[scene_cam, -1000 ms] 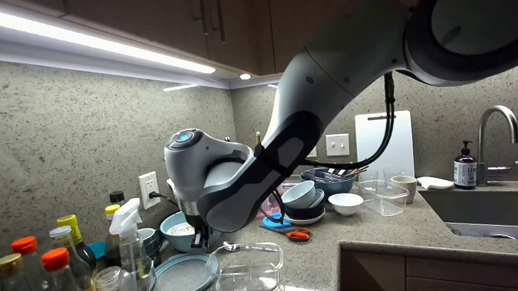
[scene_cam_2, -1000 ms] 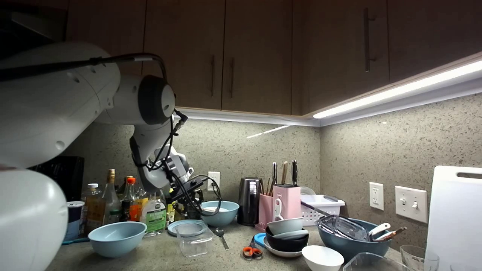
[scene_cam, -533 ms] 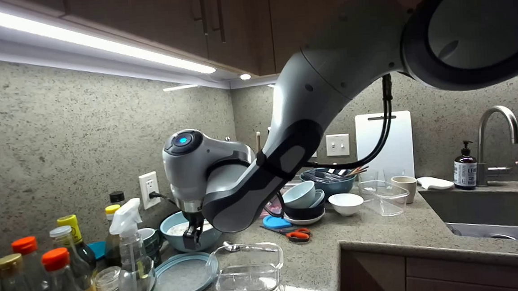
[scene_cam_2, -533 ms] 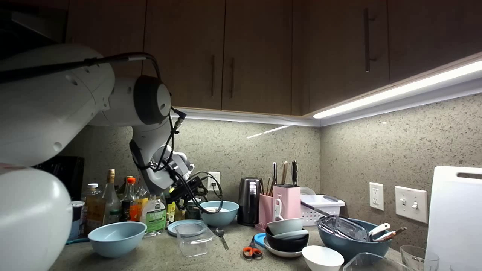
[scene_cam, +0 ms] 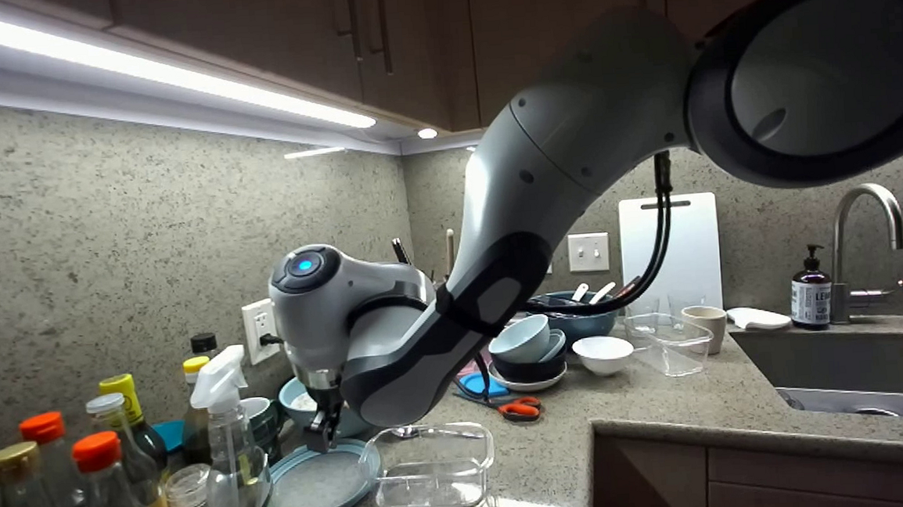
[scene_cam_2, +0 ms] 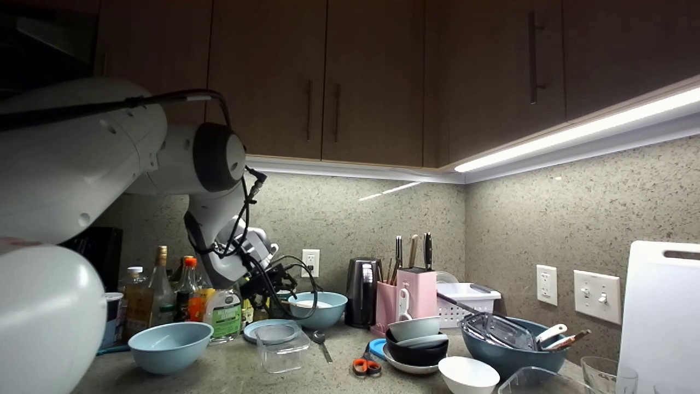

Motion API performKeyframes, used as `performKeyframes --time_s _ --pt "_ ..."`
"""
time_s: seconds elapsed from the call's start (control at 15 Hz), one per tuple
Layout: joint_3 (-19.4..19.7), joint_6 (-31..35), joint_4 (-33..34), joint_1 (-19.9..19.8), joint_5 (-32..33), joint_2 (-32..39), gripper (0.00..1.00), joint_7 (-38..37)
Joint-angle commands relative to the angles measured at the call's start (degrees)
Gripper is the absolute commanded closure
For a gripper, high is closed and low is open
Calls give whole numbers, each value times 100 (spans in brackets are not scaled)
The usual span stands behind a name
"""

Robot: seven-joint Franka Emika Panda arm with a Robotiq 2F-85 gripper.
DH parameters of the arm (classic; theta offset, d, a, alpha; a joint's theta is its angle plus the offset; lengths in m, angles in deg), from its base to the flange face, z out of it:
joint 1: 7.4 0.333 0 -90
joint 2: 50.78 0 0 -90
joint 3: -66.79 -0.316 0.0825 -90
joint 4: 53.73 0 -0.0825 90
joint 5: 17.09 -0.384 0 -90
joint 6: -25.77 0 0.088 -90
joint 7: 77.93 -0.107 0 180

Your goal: Put the stick into the container

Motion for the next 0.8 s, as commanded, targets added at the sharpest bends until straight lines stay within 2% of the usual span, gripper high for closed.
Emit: performKeyframes --time_s 0.0,0.73 --pt "-2 -99 230 -46 -40 118 26 67" --pt "-80 -123 444 -190 -148 190 98 247"
